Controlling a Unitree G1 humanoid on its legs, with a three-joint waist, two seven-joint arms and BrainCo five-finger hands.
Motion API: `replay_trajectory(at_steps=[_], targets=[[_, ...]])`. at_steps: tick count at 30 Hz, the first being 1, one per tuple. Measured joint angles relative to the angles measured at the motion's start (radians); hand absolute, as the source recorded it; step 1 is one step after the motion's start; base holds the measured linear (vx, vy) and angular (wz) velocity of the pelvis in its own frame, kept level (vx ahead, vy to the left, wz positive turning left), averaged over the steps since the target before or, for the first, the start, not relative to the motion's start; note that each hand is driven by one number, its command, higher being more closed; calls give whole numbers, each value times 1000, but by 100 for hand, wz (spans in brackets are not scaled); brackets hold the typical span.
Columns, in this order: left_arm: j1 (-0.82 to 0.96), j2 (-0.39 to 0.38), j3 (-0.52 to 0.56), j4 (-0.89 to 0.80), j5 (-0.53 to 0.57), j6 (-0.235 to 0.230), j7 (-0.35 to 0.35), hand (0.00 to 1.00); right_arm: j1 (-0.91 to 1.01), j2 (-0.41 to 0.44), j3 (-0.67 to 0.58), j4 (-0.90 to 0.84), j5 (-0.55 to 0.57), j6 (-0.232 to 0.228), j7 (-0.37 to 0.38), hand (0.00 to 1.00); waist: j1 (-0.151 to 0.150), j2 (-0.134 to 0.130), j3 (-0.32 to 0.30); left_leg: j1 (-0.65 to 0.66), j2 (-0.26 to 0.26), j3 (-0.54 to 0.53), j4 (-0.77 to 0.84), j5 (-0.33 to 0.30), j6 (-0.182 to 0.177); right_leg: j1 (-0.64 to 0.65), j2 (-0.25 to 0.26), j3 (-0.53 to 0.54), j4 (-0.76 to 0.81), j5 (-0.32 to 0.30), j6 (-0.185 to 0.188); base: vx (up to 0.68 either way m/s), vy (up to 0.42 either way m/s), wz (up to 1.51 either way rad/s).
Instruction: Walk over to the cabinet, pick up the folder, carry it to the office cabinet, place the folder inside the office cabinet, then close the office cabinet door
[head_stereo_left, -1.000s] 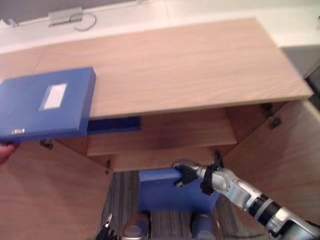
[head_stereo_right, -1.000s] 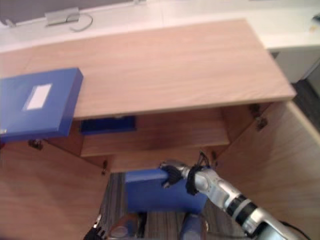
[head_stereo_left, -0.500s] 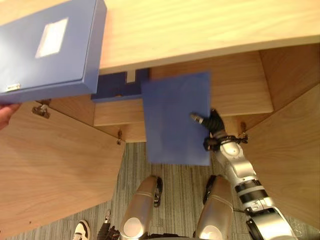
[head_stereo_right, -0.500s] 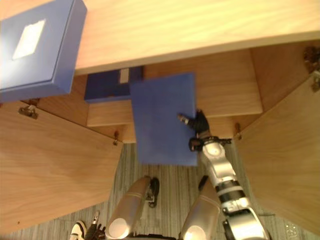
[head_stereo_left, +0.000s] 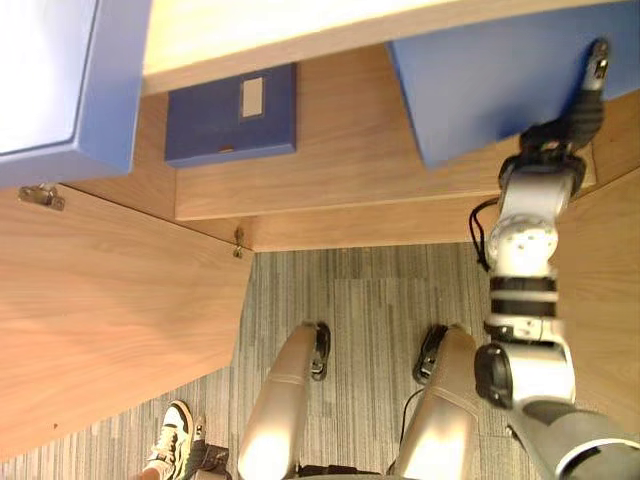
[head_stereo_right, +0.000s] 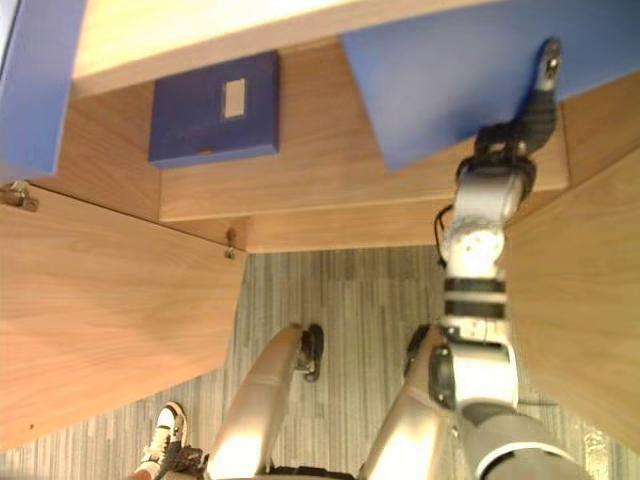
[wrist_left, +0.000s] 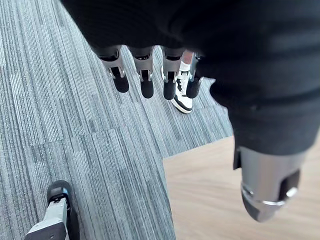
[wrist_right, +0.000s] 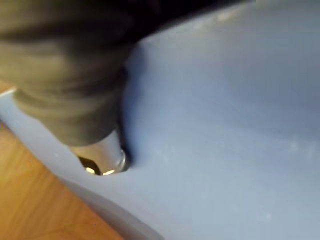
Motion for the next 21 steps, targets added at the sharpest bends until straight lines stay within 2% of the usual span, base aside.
replay_trajectory(at_steps=[5,10,19,20,21], targets=[[-36,-6,34,35,-15,12,26,0,-145,-20,-90,109,77,-8,-96,100,7,1,1,-64,-33,-14,7,19,-5,-59,-36,0,28,-5,0,19,-47,28],[-68,-16,150,84,-10,13,74,0,-240,-35,-176,236,195,-22,-181,100,9,1,8,-130,-58,-17,14,34,-5,-131,-57,17,54,-7,1,32,-34,14],[-81,-11,298,154,-19,14,105,0,-303,-68,-184,310,259,-28,-232,100,7,5,25,-188,-70,-21,29,44,-19,-206,-67,36,105,-26,-8,45,-68,9],[-81,-11,309,159,-19,15,106,0,-304,-68,-185,310,260,-28,-233,0,7,5,25,-188,-70,-21,30,44,-19,-206,-67,36,105,-26,-8,60,-90,4],[-81,-10,333,170,-20,15,109,0,-305,-68,-186,310,261,-29,-238,0,7,5,25,-188,-70,-21,30,45,-20,-206,-67,36,106,-29,-3,32,-46,1]])
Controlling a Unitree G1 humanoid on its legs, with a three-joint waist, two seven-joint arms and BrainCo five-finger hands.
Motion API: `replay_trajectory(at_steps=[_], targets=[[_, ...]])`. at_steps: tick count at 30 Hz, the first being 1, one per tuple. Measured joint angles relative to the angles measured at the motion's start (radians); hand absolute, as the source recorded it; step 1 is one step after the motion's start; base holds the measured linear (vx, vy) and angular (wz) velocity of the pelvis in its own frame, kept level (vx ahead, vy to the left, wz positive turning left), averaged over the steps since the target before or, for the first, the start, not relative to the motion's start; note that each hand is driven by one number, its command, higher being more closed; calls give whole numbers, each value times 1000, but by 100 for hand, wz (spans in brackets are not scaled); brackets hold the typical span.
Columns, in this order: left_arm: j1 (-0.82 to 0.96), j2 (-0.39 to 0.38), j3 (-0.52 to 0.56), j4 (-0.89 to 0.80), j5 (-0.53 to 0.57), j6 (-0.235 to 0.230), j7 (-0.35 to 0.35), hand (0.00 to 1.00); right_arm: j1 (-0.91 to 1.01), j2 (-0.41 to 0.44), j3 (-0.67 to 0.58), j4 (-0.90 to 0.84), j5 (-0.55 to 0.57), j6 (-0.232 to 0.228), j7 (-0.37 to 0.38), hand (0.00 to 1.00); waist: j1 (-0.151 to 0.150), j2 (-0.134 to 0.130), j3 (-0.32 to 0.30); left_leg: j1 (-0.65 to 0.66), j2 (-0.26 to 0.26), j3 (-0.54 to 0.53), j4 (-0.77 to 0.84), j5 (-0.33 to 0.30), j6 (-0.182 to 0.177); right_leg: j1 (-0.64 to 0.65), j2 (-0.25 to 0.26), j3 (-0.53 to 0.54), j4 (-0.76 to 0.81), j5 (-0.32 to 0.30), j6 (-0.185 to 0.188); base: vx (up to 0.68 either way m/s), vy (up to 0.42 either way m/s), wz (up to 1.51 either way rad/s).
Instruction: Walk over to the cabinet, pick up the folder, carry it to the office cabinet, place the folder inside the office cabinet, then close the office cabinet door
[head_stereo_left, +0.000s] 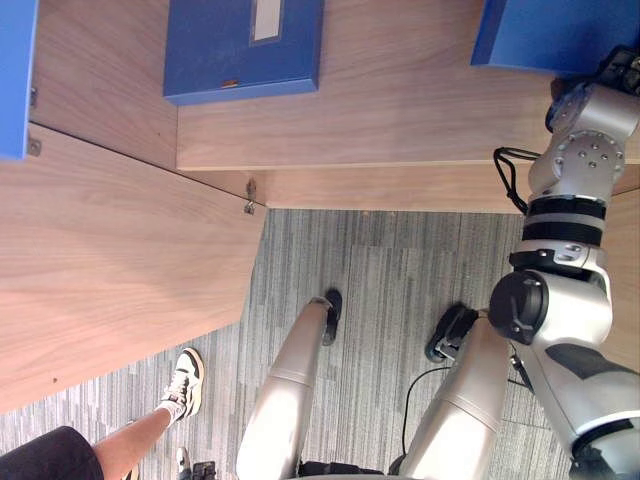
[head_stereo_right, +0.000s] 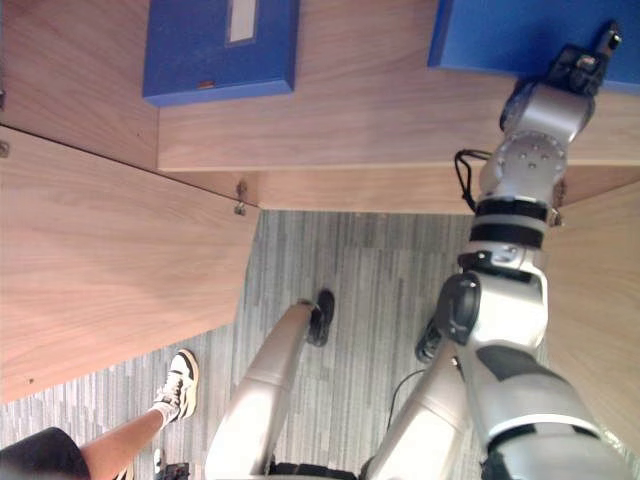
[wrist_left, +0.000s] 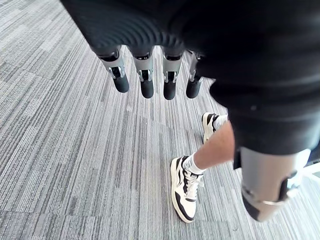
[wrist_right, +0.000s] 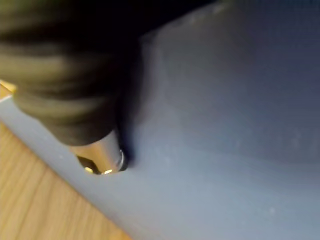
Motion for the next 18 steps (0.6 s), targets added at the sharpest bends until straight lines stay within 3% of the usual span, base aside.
replay_trajectory(at_steps=[8,12,18], targets=[[0,2,45,9,-2,12,10,0,-11,1,-38,-2,2,-75,-3,0,3,7,4,-2,0,0,4,0,0,0,1,1,1,1,-2,58,-48,1],[0,2,46,11,-2,19,10,0,-20,-12,-79,-49,-3,-159,-4,0,-5,7,4,-1,9,5,10,-2,-3,4,9,1,-1,2,-3,66,-45,-5],[-11,3,47,10,-2,19,11,0,-20,-27,-80,-69,-3,-183,-4,0,-24,7,3,16,33,14,11,-5,-8,15,33,0,-5,4,-6,46,-61,-12]])
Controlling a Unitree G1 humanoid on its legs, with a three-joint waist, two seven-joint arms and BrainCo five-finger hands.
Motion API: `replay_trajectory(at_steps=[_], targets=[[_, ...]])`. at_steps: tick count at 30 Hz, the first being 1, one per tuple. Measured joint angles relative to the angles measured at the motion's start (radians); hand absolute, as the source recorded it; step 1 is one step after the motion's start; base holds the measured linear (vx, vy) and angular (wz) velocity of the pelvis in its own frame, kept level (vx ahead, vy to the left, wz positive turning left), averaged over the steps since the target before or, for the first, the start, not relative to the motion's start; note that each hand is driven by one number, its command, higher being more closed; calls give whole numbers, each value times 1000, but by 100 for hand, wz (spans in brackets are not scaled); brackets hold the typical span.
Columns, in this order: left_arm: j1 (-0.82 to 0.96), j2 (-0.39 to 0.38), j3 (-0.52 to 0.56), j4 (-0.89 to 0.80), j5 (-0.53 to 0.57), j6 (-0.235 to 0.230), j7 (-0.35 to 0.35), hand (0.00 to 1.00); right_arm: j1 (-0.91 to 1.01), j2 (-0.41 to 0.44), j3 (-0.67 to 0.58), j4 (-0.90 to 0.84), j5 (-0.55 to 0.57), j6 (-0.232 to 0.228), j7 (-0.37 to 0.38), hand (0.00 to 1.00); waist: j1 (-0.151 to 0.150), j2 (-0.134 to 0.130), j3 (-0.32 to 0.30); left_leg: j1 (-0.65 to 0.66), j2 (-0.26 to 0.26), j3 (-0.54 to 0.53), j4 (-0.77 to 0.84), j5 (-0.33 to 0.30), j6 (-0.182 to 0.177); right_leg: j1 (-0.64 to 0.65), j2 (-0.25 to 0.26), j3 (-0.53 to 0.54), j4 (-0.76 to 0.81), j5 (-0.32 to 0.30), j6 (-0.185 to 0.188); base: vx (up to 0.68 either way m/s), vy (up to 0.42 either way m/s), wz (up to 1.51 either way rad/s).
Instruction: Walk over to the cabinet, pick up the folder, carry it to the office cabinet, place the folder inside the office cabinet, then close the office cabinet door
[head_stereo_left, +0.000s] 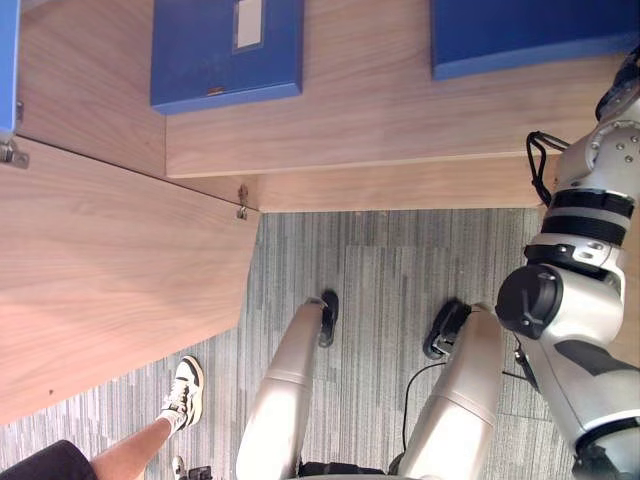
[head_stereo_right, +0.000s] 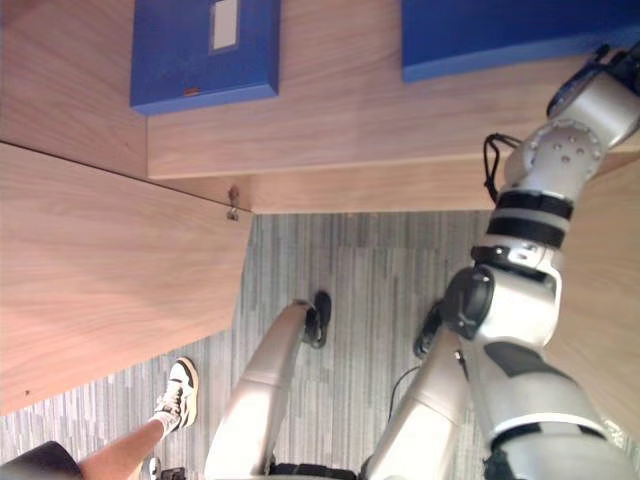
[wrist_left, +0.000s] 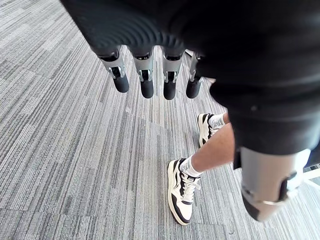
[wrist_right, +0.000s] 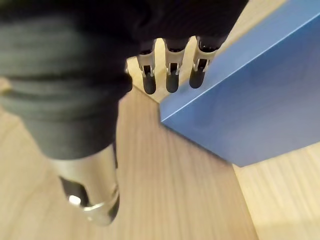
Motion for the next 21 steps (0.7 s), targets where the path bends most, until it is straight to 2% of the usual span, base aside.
replay_trajectory(at_steps=[6,8,12,15,21], targets=[[-7,1,3,-2,-1,0,0,0,3,20,-22,0,1,3,0,0,-2,2,-1,37,17,-5,-35,8,-5,45,16,-25,-37,3,-2,54,-68,-6],[-11,1,7,-2,-2,0,0,0,16,20,-25,1,-1,8,0,0,-2,2,-1,41,29,-11,-37,9,-5,64,22,-45,-52,14,-18,115,-56,-2],[-31,2,33,-2,-23,0,0,0,55,20,-13,41,-42,100,31,0,-5,1,-1,71,47,-2,-51,9,-5,102,36,-57,-82,23,-18,99,-44,-10],[-48,8,51,-1,-25,1,-1,0,73,19,25,49,-47,143,73,0,-9,1,-1,72,67,5,-59,9,-5,105,55,-60,-104,34,-12,59,-40,-16],[-80,20,76,-1,-25,1,-1,0,141,27,55,67,-78,164,92,0,-13,0,-1,72,76,4,-59,9,-4,108,65,-66,-111,39,-13,47,-41,-5]])
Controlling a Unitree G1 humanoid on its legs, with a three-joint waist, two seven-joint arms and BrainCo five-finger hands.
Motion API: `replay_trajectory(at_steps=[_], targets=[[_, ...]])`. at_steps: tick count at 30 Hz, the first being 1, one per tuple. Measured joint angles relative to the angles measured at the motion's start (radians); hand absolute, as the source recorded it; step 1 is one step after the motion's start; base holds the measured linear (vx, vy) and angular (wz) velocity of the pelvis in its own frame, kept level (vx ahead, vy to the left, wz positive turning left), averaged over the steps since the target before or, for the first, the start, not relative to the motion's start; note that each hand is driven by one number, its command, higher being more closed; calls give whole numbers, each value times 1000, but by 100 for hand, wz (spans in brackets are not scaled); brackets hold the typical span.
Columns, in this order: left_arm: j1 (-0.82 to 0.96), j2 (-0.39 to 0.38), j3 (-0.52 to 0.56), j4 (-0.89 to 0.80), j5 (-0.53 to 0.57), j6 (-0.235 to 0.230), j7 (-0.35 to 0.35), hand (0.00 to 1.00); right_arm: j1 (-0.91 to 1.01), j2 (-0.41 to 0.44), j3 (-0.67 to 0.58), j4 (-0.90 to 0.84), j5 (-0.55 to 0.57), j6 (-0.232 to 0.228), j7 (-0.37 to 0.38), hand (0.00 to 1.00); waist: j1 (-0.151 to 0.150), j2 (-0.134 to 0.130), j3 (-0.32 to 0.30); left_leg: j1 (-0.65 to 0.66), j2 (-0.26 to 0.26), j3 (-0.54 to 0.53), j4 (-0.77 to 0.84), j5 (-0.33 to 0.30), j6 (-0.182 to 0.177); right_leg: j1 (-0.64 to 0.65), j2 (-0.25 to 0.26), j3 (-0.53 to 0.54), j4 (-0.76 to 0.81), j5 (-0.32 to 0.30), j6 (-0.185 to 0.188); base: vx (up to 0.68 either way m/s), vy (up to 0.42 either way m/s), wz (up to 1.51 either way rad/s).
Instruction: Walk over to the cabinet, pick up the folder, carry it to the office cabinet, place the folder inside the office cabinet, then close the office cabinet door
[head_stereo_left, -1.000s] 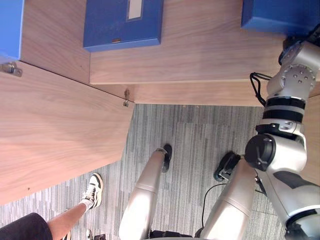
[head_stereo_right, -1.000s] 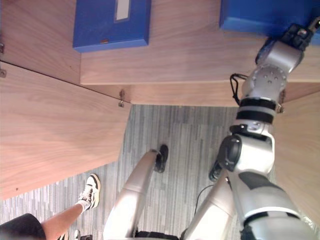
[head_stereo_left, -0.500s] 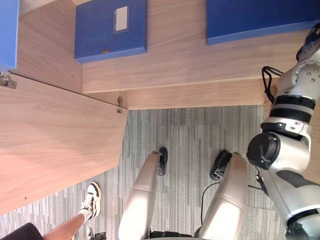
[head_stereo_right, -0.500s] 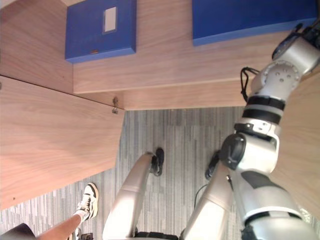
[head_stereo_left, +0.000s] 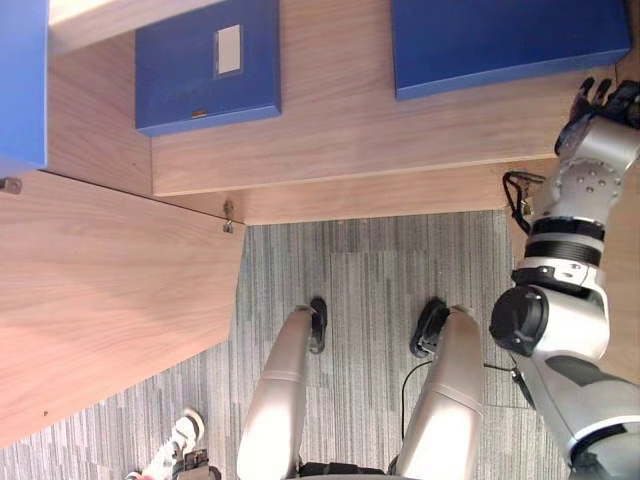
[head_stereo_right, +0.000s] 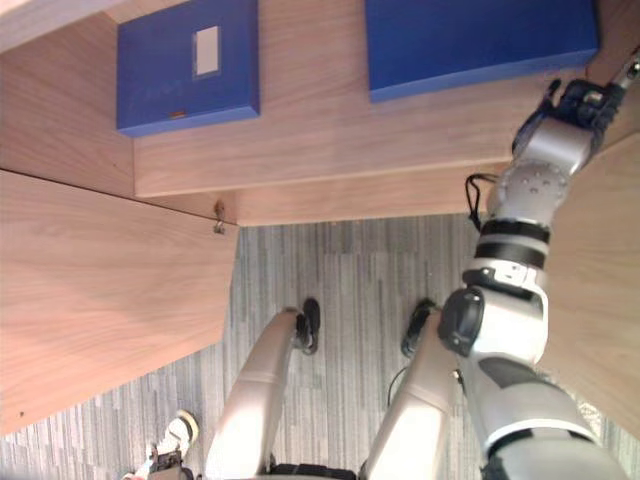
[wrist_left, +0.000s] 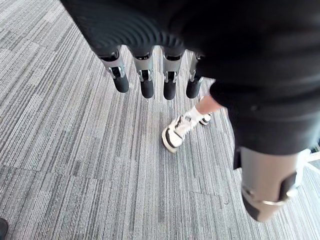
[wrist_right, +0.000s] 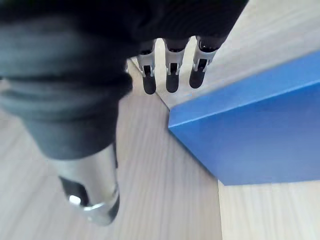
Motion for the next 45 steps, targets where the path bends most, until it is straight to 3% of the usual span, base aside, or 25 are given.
replay_trajectory(at_steps=[7,10,15,19,22,24,26,32,35,38,43,45], targets=[[-24,13,9,0,0,0,0,0,54,52,8,1,0,14,21,0,-13,-10,3,0,7,2,0,0,0,0,5,-3,-4,1,-1,50,-43,-2],[-25,13,21,4,2,0,0,0,65,53,8,4,-37,41,23,0,-16,-16,4,0,10,3,-1,0,0,0,8,-3,-10,5,-2,55,-37,-4],[-27,22,21,10,2,0,-1,0,80,47,8,63,-171,155,55,0,-24,-35,3,0,22,4,-5,0,0,6,19,-10,-26,17,-8,49,-28,-6],[-27,36,21,13,5,0,-7,0,86,27,9,112,-261,226,101,0,-24,-36,2,0,25,4,-6,1,2,9,21,-14,-30,19,-7,48,-30,-1],[-28,53,21,19,8,0,-23,0,86,-8,42,156,-372,286,137,0,-24,-36,2,1,26,4,-6,3,5,10,21,-15,-32,20,-7,39,-28,-1],[-34,65,26,36,17,0,-35,0,85,-29,48,191,-504,342,172,0,-24,-36,2,2,26,3,-6,4,6,14,21,-17,-33,21,-6,45,-33,2],[-40,67,32,37,36,0,-43,0,84,-43,49,222,-595,368,197,0,-22,-36,2,3,26,2,-6,4,7,17,21,-18,-34,21,-5,19,-14,1],[-43,89,41,42,51,0,-95,0,78,-101,188,280,-825,410,281,0,-24,-37,2,3,26,3,-6,7,9,17,21,-19,-35,22,-4,38,-29,0],[-43,98,36,43,69,-1,-121,0,78,-120,238,289,-883,420,313,0,-24,-37,2,4,26,3,-7,9,10,17,21,-19,-36,24,-6,46,-34,0],[-42,97,-39,44,71,-1,-141,0,85,-128,287,297,-923,417,342,0,-23,-36,2,21,29,8,-31,18,13,31,26,-21,-60,38,-9,45,-24,-7],[-42,97,-176,36,71,-12,-168,0,233,-87,364,307,-1009,380,413,0,-10,-36,-1,161,55,-1,-154,51,17,201,51,-85,-204,89,-31,80,13,-6],[-40,98,-206,28,76,-24,-180,0,341,-38,363,309,-1117,376,456,0,2,-40,-16,261,63,-3,-246,77,15,316,62,-122,-297,115,-30,108,35,3]])
